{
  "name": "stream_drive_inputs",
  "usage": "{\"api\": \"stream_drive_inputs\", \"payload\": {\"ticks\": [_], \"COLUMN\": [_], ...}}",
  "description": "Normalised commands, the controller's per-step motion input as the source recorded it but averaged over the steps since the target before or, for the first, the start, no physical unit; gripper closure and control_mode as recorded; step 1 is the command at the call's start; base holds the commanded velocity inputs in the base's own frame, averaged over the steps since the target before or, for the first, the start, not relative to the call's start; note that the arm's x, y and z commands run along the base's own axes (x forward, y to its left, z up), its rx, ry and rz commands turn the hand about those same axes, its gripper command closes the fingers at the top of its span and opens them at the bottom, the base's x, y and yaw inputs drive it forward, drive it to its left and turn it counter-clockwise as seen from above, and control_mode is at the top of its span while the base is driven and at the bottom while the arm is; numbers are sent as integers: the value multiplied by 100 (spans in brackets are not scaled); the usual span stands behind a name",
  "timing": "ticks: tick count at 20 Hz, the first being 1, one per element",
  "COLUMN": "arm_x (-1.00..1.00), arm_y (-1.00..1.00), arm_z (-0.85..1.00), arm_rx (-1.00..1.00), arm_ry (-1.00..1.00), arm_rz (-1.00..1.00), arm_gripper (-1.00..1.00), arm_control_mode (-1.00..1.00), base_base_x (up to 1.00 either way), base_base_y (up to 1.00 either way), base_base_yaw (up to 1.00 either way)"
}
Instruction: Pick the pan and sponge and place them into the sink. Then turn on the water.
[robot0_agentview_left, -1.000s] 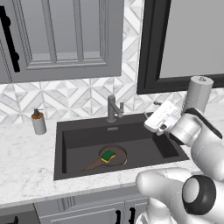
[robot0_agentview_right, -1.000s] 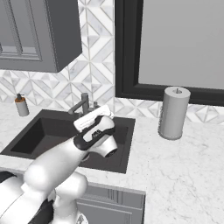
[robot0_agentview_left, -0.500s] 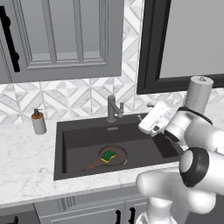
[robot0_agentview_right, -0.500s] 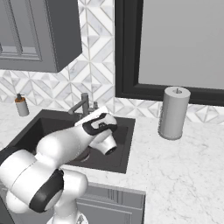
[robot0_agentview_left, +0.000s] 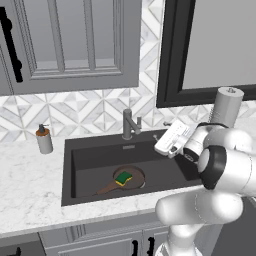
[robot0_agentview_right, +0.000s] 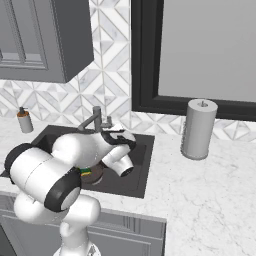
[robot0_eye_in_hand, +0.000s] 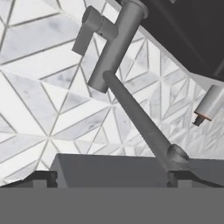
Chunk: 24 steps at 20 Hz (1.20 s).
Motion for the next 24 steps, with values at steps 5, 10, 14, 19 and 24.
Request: {"api": "stream_drive_inputs", "payload": {"ticks": [5,10,14,19,24], "arm_x": [19,18,28,24,13], "arm_y": [-4,0,4,8,3], "arm_z": [-8,0,0,0,0], "arm_rx": [0,0,0,0,4], "arm_ry": [5,9,10,15,20], "arm_rz": [-1,-5,-10,-10,-6], "arm_gripper": [-100,-100,-100,-100,-100], "arm_control_mode": [-100,-100,-100,-100,-100], "base_base_x": [0,0,0,0,0], "base_base_y": [0,0,0,0,0], "base_base_yaw": [0,0,0,0,0]}}
